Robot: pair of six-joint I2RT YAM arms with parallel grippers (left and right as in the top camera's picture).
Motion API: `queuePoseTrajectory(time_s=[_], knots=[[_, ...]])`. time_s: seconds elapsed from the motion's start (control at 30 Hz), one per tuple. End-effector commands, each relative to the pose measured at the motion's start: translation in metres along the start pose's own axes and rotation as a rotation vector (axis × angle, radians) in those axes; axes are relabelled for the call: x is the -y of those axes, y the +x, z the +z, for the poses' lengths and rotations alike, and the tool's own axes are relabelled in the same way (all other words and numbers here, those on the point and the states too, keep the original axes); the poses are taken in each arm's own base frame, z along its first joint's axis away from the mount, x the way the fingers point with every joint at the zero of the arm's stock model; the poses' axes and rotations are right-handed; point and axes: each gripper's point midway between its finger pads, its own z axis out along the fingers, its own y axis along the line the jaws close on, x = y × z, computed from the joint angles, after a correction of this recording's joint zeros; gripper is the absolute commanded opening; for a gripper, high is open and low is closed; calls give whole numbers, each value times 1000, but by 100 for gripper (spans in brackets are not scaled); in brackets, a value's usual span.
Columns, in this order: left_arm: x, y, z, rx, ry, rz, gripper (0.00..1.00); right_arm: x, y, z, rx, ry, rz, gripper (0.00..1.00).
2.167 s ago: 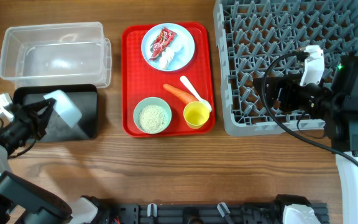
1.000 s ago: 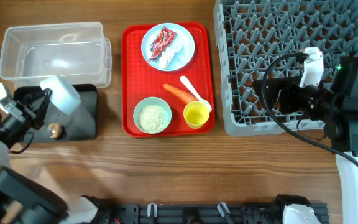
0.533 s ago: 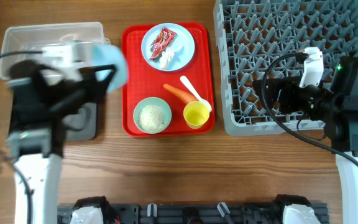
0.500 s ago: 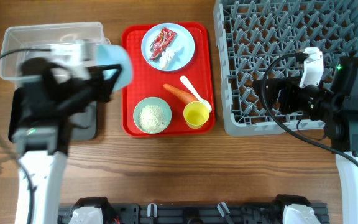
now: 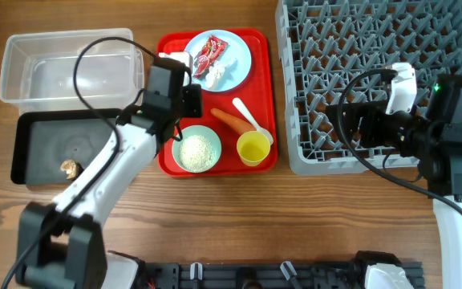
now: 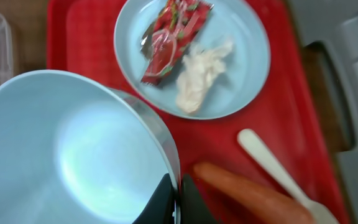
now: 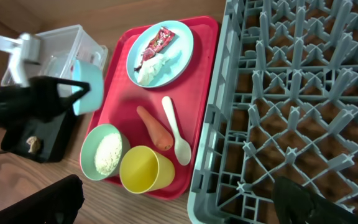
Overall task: Sort waste into correct bins and load items into the dishwasher rack
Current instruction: 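Return the empty blue bowl to the red tray with the left gripper, then grasp the green bowl of rice with the left gripper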
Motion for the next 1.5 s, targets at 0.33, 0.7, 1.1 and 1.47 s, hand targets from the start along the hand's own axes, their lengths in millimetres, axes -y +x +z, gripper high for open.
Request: queuePoseTrajectory(time_s=[0.33,0.7,1.1,1.47], knots=[[3,30,37,-88,-47,61,20,-4,-8,-4,17,-8,-11,100],[5,-27,-15,-13,-51,37,86,0,-7,-4,12,11,-8,100],[64,66,-86,-377,21,224,77,6,-6,-4,8,50,-5,100],[66,134,-50,-437,53,239,74,7,-7,-4,12,56,-6,100]])
